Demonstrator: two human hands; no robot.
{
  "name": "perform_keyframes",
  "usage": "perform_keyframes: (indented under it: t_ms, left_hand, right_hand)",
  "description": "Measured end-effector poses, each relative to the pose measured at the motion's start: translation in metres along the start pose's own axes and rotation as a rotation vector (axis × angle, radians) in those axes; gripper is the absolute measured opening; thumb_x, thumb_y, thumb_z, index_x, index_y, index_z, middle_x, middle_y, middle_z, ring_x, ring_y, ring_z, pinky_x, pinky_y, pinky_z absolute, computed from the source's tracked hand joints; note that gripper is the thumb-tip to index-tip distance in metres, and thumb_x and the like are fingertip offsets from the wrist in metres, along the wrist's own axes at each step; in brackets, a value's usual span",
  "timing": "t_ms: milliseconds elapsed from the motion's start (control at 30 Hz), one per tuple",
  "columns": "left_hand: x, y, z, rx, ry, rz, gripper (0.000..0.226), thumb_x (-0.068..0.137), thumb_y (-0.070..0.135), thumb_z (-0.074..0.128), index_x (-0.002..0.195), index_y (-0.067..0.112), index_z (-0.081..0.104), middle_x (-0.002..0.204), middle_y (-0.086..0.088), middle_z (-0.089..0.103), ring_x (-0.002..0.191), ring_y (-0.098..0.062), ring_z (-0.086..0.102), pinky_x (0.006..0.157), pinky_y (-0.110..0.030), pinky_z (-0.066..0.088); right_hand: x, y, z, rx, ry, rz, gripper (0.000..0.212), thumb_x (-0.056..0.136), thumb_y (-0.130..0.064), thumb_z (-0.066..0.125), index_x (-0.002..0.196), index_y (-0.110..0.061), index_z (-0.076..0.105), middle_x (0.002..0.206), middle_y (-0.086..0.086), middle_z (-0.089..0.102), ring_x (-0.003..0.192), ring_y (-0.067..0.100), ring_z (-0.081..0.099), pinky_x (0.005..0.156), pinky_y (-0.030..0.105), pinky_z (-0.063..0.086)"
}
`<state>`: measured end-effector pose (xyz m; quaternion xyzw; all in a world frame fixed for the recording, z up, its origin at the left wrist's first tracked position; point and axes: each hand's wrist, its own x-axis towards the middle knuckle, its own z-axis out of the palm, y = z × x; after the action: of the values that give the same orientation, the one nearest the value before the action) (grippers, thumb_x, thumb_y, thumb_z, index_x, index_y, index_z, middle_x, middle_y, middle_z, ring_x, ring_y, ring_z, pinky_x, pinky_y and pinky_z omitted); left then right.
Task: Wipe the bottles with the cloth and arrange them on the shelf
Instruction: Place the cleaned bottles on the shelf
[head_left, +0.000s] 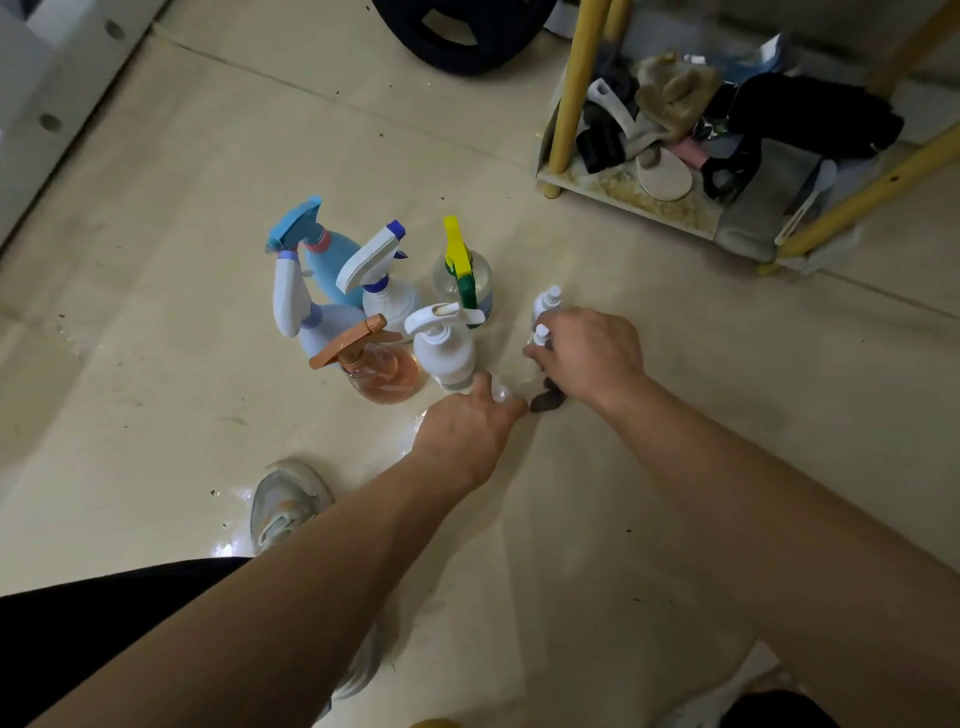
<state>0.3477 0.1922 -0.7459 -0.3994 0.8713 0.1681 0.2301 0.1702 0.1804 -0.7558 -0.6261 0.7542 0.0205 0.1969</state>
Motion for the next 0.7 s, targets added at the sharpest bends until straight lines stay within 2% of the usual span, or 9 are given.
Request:
perform_keyframes:
  t_ms: [100,200,267,367,500,700]
  left_hand:
    - [0.007,0.005,-0.011,0.040,-0.030,-0.017,0.054,0.093,0.005,0.057,0.141,0.024,0.043,0.129,-0.017,0.040,0.092,-0.037,0.064,0.065,-0.039,0.045]
    - [0.014,0.010,-0.021,0.088,-0.055,-0.035,0.051,0.097,0.004,0.050,0.143,0.023,0.041,0.129,-0.019,0.041,0.098,-0.038,0.063,0.067,-0.038,0.041]
    - [0.018,0.013,-0.025,0.104,-0.071,-0.036,0.051,0.097,0.004,0.050,0.144,0.022,0.039,0.127,-0.018,0.045,0.102,-0.037,0.063,0.068,-0.037,0.040]
    - [0.021,0.015,-0.027,0.116,-0.104,-0.031,0.052,0.096,0.004,0.053,0.143,0.020,0.037,0.123,-0.018,0.049,0.103,-0.037,0.063,0.068,-0.037,0.041]
    - [0.024,0.015,-0.024,0.121,-0.120,0.003,0.054,0.097,0.007,0.052,0.146,0.020,0.034,0.119,-0.017,0.052,0.103,-0.035,0.062,0.069,-0.035,0.042]
    - [0.023,0.012,-0.021,0.133,-0.098,0.069,0.055,0.102,0.011,0.043,0.153,0.028,0.032,0.116,-0.016,0.051,0.099,-0.035,0.061,0.068,-0.036,0.041]
  right_hand:
    - [-0.002,0.017,-0.021,0.080,-0.023,0.009,0.034,0.094,-0.052,0.064,0.112,-0.024,0.067,0.125,0.004,0.045,0.081,0.028,0.057,0.074,0.032,0.038]
    - [0.006,0.020,-0.034,0.000,-0.098,-0.065,0.034,0.093,-0.054,0.064,0.108,-0.024,0.067,0.135,0.003,0.034,0.077,0.027,0.055,0.072,0.033,0.038]
    - [0.018,0.013,-0.034,-0.074,-0.158,-0.098,0.033,0.093,-0.055,0.062,0.107,-0.025,0.066,0.134,0.004,0.034,0.080,0.029,0.058,0.072,0.034,0.042]
    - [0.036,0.002,-0.031,-0.165,-0.241,-0.078,0.030,0.094,-0.055,0.061,0.102,-0.026,0.066,0.129,0.006,0.037,0.086,0.032,0.060,0.080,0.038,0.051]
    - [0.050,-0.005,-0.029,-0.201,-0.277,-0.034,0.032,0.097,-0.053,0.059,0.108,-0.024,0.065,0.128,0.009,0.038,0.084,0.031,0.054,0.076,0.036,0.046]
    - [0.048,0.003,-0.018,-0.104,-0.254,0.023,0.036,0.101,-0.050,0.055,0.122,-0.022,0.060,0.134,0.011,0.032,0.082,0.030,0.052,0.075,0.036,0.045]
